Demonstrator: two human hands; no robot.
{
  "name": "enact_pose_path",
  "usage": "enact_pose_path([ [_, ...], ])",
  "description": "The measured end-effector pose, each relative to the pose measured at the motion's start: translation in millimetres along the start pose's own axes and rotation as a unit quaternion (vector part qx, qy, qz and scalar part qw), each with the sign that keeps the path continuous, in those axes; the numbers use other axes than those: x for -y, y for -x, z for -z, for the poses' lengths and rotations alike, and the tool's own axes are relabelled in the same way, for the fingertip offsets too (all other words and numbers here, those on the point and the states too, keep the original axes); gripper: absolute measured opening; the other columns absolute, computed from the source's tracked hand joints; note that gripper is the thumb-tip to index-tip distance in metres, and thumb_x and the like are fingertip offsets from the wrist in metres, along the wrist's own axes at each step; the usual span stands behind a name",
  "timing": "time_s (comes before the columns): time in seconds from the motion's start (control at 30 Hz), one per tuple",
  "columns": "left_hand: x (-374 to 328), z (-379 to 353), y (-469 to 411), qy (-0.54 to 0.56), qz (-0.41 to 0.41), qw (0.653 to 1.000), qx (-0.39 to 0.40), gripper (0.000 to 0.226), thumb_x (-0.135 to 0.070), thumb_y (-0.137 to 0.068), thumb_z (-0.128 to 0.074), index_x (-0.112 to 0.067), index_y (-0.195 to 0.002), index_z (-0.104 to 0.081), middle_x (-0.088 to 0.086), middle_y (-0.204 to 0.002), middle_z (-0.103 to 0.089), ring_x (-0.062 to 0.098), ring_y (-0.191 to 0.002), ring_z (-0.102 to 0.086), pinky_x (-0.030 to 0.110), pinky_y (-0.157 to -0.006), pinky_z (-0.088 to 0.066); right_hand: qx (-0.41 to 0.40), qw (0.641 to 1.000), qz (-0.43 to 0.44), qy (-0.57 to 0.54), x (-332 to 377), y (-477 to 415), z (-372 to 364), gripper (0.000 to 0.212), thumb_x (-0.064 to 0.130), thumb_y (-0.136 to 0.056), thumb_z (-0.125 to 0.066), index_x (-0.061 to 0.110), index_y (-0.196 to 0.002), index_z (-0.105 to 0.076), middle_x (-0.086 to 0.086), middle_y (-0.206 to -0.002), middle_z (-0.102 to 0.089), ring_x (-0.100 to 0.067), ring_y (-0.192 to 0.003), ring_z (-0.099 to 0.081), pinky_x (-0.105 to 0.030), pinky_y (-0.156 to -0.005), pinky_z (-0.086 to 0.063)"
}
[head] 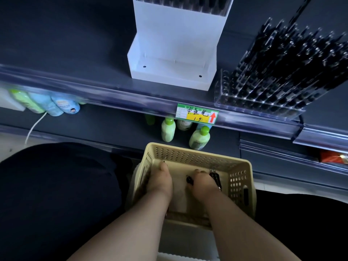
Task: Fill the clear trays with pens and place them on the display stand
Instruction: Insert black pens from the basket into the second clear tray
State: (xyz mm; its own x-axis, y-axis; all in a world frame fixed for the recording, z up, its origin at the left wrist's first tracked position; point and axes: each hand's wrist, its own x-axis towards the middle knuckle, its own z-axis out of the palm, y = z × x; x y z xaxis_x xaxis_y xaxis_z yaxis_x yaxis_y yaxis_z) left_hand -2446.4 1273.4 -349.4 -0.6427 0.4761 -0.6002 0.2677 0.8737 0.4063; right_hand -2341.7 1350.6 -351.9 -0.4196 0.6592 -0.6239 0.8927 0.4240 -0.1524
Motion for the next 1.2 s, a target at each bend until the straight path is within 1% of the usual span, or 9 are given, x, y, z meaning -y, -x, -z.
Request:
enact_pose_path([
  [0.17, -6.7, 7.3, 14.5, 0.010, -0.030, 1.000, -0.005, 0.027, -0.011, -0.094, -0.042, -0.013, -0.121, -0.041, 0.014, -0.120, -0.056, 0.031, -0.107, -0.055, 0.033, -0.089, -0.043, -0.023, 0.999, 0.017, -0.031, 4.5, 17.2, 8.0, 0.039, 0.030, -0.090, -0.050, 0.009, -0.122, -0.044, -0.013, -0.120, -0.057, -0.029, -0.110, -0.055, -0.031, -0.088, -0.044],
  [0.23, -10.5, 13.6, 22.4, 0.007, -0.065, 0.998, -0.004, 0.037, -0.010, -0.084, -0.056, -0.017, -0.116, -0.038, 0.009, -0.113, -0.059, 0.028, -0.101, -0.058, 0.034, -0.087, -0.048, -0.041, 0.995, 0.033, -0.081, 5.9, 28.2, 18.4, 0.035, 0.024, -0.088, -0.052, 0.013, -0.119, -0.040, -0.013, -0.115, -0.059, -0.030, -0.104, -0.057, -0.033, -0.084, -0.046],
  [0.37, -29.7, 37.4, 41.7, 0.056, -0.109, 0.992, -0.021, 0.043, -0.016, -0.082, -0.059, -0.024, -0.119, -0.041, 0.007, -0.104, -0.064, 0.030, -0.095, -0.061, 0.029, -0.071, -0.045, -0.144, 0.970, 0.079, -0.179, 12.8, 56.5, 51.3, 0.038, 0.016, -0.085, -0.050, 0.019, -0.122, -0.043, -0.012, -0.107, -0.062, -0.030, -0.092, -0.062, -0.037, -0.078, -0.052],
  [0.53, -52.8, 70.7, 78.9, 0.158, -0.203, 0.963, -0.077, 0.041, -0.021, -0.087, -0.056, -0.020, -0.126, -0.044, 0.003, -0.102, -0.064, 0.025, -0.093, -0.059, 0.025, -0.067, -0.035, -0.271, 0.908, 0.151, -0.282, 16.9, 95.1, 94.6, 0.029, 0.012, -0.088, -0.050, 0.021, -0.115, -0.049, 0.001, -0.091, -0.063, -0.012, -0.073, -0.059, -0.016, -0.061, -0.041],
  [0.67, -57.9, 88.2, 106.2, 0.167, -0.272, 0.940, -0.119, 0.037, -0.031, -0.092, -0.053, -0.028, -0.128, -0.045, -0.006, -0.108, -0.065, 0.015, -0.098, -0.059, 0.012, -0.062, -0.028, -0.304, 0.868, 0.196, -0.340, 16.2, 125.0, 105.9, 0.028, 0.010, -0.088, -0.053, 0.032, -0.103, -0.047, 0.017, -0.084, -0.058, 0.010, -0.067, -0.057, 0.001, -0.056, -0.037],
  [0.73, -60.2, 94.3, 115.9, 0.191, -0.311, 0.923, -0.127, 0.028, -0.029, -0.092, -0.053, -0.024, -0.120, -0.052, -0.004, -0.102, -0.066, 0.017, -0.094, -0.061, 0.013, -0.062, -0.031, -0.321, 0.851, 0.220, -0.354, 17.3, 136.1, 106.3, 0.036, 0.009, -0.087, -0.056, 0.041, -0.094, -0.044, 0.021, -0.086, -0.059, 0.019, -0.075, -0.055, 0.003, -0.060, -0.037],
  [0.87, -72.9, 109.5, 122.1, 0.220, -0.360, 0.894, -0.152, 0.022, -0.024, -0.090, -0.059, -0.021, -0.111, -0.060, -0.006, -0.099, -0.067, 0.011, -0.094, -0.061, 0.023, -0.082, -0.047, -0.355, 0.819, 0.247, -0.377, 20.0, 145.0, 116.9, 0.040, 0.006, -0.084, -0.059, 0.045, -0.090, -0.047, 0.021, -0.084, -0.064, 0.010, -0.080, -0.060, -0.003, -0.065, -0.044],
  [1.0, -92.0, 130.7, 123.3, 0.233, -0.415, 0.862, -0.177, 0.016, -0.023, -0.087, -0.063, -0.025, -0.103, -0.063, -0.017, -0.087, -0.065, -0.009, -0.081, -0.057, -0.001, -0.070, -0.039, -0.389, 0.793, 0.274, -0.381, 23.0, 147.6, 142.4, 0.032, 0.012, -0.085, -0.059, 0.041, -0.091, -0.047, 0.019, -0.088, -0.065, 0.003, -0.083, -0.063, -0.021, -0.074, -0.052],
  [1.2, -137.6, 165.3, 119.0, 0.250, -0.482, 0.814, -0.205, 0.020, -0.024, -0.085, -0.065, -0.026, -0.105, -0.065, -0.012, -0.098, -0.067, 0.001, -0.093, -0.061, 0.014, -0.081, -0.048, -0.452, 0.732, 0.329, -0.388, 20.4, 151.4, 214.5, 0.027, 0.015, -0.086, -0.060, 0.040, -0.089, -0.048, 0.022, -0.085, -0.064, 0.004, -0.076, -0.063, -0.010, -0.066, -0.050],
])
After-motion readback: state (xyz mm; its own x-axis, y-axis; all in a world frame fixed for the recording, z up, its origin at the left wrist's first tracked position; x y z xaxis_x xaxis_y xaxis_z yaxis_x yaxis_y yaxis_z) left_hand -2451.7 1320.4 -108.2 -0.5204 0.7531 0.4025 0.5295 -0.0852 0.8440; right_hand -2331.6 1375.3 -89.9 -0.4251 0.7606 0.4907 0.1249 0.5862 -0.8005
